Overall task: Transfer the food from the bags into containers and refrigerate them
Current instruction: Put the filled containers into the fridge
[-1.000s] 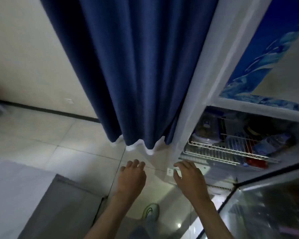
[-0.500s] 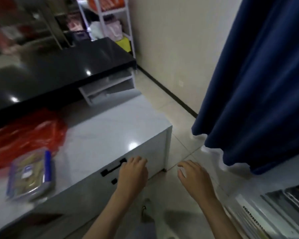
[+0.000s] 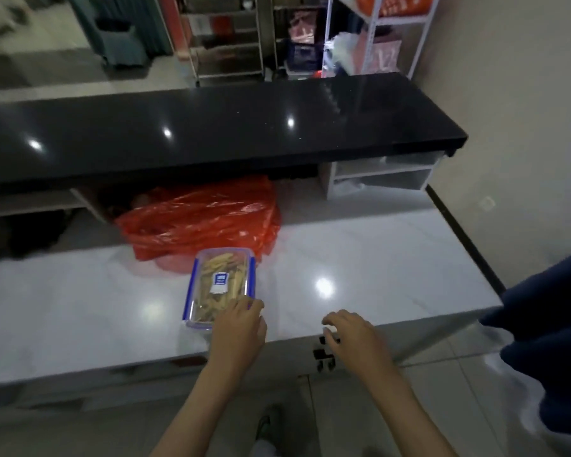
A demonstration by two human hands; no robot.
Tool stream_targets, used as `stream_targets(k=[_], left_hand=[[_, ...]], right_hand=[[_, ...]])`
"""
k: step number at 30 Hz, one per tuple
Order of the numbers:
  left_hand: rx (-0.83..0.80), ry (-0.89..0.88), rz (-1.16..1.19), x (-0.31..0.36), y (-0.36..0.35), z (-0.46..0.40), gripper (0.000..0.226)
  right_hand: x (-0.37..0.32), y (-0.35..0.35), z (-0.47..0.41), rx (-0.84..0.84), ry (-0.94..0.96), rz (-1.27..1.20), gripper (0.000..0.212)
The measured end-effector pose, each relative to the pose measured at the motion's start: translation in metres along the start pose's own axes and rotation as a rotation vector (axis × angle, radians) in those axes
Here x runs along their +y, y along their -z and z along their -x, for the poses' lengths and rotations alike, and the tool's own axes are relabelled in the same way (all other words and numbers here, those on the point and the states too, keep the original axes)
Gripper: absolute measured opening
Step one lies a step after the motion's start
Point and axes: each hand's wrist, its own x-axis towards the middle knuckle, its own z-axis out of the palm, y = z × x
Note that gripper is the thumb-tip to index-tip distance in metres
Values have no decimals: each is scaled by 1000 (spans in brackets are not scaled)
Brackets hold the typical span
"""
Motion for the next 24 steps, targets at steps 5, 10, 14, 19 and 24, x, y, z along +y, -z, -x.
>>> stream_targets(k=[5,10,14,19,24], left_hand=[[24,100,4,-82,10,-13,32],[45,256,191,-130,7,-15,44],[-145,531,764,-144,1,-16,48],[-141,703,1091,-142,-9,-14,51],[-141,695,1151,-123,-22,-2,64]], right_hand=[[-62,-31,-65,-177,5,-93,24],[-111,-54,-100,-388,-257,-466,30],[-126,-73,-110,-443,-425,-742,47],[-124,-89,-98,-463,-503,-884,46],[-97,-78,-69,-393,-537,-988,48]])
